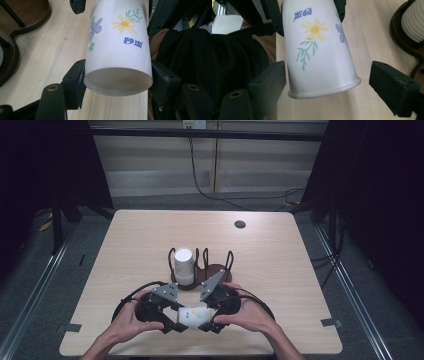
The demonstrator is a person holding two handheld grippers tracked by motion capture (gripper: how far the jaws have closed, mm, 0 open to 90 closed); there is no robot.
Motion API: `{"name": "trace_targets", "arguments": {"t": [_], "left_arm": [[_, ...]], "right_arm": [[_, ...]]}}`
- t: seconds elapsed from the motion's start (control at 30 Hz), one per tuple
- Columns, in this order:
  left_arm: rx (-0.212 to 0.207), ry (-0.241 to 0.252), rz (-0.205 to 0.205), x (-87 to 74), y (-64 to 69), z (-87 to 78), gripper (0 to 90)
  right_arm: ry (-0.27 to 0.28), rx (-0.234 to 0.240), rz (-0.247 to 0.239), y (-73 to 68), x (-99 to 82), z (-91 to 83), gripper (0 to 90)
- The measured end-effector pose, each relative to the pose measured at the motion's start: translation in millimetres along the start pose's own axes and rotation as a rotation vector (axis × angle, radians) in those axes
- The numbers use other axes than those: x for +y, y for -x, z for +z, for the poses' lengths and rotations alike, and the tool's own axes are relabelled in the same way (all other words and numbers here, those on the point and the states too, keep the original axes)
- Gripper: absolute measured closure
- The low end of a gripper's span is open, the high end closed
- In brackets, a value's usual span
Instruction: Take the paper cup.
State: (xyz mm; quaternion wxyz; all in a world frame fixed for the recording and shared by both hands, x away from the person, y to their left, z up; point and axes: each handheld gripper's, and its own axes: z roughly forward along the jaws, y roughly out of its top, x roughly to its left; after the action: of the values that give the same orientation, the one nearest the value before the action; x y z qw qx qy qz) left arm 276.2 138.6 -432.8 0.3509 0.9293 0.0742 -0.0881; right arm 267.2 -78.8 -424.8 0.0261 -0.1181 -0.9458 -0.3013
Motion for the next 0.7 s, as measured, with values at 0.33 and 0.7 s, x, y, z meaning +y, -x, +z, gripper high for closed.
{"name": "trace_targets", "arguments": {"t": [0.33, 0.7], "left_arm": [[0.035, 0.016, -0.023, -8.0, -0.4, -5.0, 36.8], [0.059, 0.036, -0.025, -14.4, -1.3, -8.0, 36.8]], "right_arm": [[0.060, -0.021, 0.067, 0.9, -13.4, -7.5, 13.7], [0.124, -0.035, 0.121, 0.6, -27.1, -8.4, 13.6]]}}
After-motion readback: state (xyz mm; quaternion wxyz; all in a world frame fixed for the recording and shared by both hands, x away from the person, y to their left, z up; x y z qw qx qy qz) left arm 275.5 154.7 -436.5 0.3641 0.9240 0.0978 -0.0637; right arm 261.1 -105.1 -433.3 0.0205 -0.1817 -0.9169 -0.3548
